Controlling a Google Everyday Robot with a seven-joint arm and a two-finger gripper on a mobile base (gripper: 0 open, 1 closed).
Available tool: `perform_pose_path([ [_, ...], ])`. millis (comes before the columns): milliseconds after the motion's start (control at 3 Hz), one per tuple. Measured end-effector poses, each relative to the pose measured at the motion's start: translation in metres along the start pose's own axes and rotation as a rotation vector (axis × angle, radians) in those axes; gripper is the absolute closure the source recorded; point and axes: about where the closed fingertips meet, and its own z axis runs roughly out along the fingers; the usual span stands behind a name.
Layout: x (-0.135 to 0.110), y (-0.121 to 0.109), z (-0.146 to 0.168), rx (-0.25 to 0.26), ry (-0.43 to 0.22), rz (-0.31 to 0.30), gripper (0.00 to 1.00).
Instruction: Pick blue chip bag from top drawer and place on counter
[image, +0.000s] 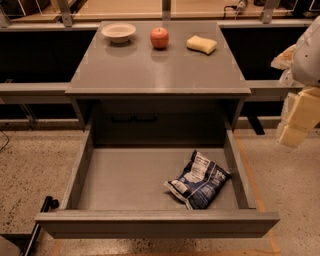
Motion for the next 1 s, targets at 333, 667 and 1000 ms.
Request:
perform_pose_path([
  [333,0.0,0.0,0.0,0.0,0.0,0.0,0.0],
  [667,-0.001,0.005,0.016,-0.005,-0.057,0.012,0.0],
  [1000,0.001,0.013,0.061,-0.013,-0.149,0.086,0.0],
])
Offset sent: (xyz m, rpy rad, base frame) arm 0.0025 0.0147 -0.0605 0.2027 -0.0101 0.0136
